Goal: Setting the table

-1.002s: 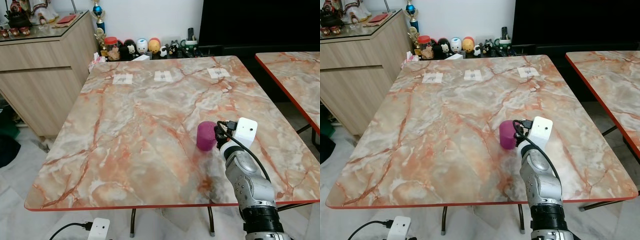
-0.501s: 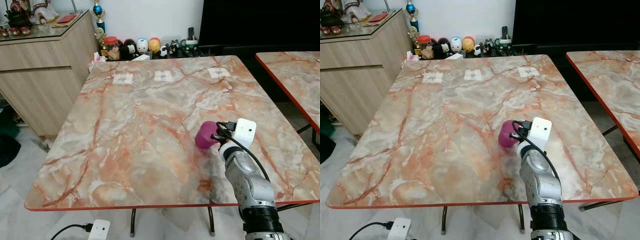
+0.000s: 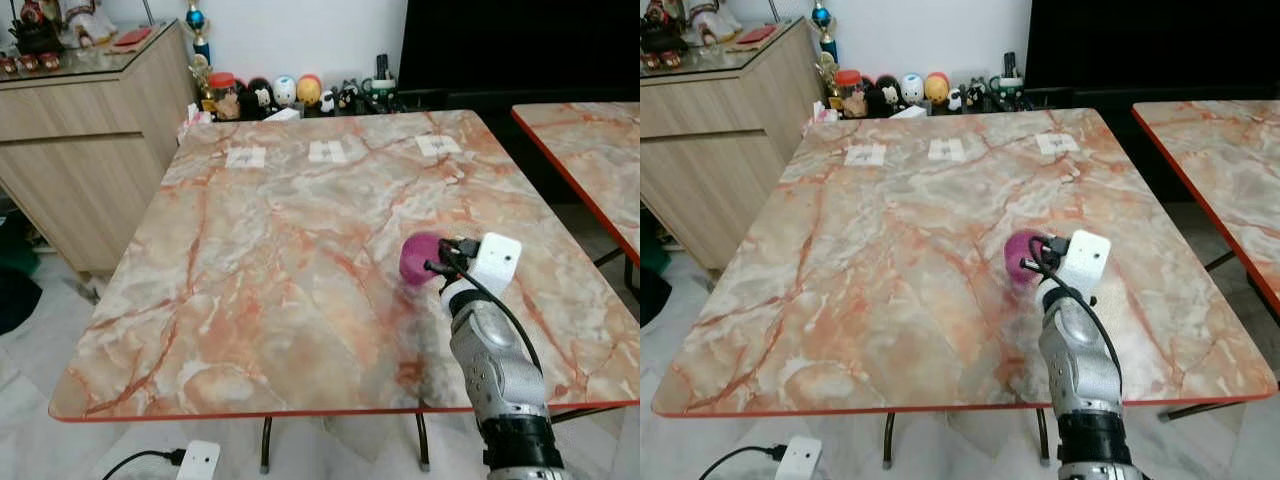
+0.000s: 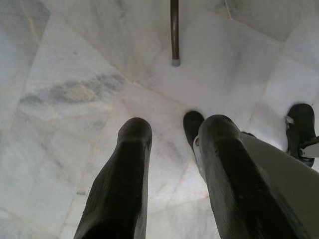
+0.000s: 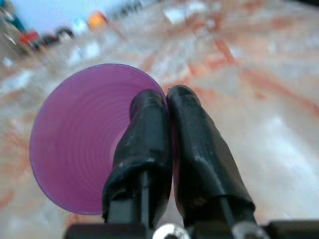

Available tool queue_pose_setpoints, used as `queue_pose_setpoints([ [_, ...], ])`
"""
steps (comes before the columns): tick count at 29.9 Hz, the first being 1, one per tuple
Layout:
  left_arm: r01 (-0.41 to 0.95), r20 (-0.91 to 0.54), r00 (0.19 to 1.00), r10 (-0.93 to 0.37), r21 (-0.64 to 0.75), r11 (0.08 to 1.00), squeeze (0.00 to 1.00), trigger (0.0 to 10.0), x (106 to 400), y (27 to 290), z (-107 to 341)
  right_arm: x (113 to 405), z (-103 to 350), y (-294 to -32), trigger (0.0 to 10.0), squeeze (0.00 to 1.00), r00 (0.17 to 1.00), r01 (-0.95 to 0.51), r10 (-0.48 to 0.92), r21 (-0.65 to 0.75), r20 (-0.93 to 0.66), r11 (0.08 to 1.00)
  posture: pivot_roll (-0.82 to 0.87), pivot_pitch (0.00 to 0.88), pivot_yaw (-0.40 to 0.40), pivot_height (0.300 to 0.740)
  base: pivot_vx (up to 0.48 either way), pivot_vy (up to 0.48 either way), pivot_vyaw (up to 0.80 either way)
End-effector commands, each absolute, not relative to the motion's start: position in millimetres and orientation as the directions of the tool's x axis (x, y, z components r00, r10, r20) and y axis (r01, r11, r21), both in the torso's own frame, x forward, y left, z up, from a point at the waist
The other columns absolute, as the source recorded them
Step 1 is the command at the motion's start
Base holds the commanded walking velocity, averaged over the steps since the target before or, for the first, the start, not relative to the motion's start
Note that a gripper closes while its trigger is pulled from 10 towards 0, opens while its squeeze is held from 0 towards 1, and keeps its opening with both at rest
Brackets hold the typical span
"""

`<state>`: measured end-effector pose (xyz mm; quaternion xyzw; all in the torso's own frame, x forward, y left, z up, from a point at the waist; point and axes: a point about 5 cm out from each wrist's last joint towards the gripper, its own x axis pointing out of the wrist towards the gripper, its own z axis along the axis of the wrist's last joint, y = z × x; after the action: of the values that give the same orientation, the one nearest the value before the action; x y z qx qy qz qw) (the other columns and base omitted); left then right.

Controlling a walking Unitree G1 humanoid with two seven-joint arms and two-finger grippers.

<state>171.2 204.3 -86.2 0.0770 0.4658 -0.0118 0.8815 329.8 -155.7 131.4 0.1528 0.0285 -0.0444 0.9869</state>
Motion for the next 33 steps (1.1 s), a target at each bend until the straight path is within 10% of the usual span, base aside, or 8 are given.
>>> queue_pose_setpoints([
  [1,0.101,-0.84,0.537,0.073,0.15,0.983,0.0,10.0,163.9,209.3,-89.0,326.8,140.8,-156.1,10.0,0.0,0.997,0.079,-0.083,0.279,0.003,0.957,-0.07,0.0,0.036,0.74,0.0,0.0,0.0],
  [33,0.145,-0.847,0.526,0.074,0.175,0.974,0.0,10.0,158.9,209.1,-91.0,328.9,152.3,-169.2,10.0,0.0,0.978,0.126,-0.161,0.238,0.135,0.963,-0.09,0.0,0.045,0.74,0.0,-0.417,0.0],
])
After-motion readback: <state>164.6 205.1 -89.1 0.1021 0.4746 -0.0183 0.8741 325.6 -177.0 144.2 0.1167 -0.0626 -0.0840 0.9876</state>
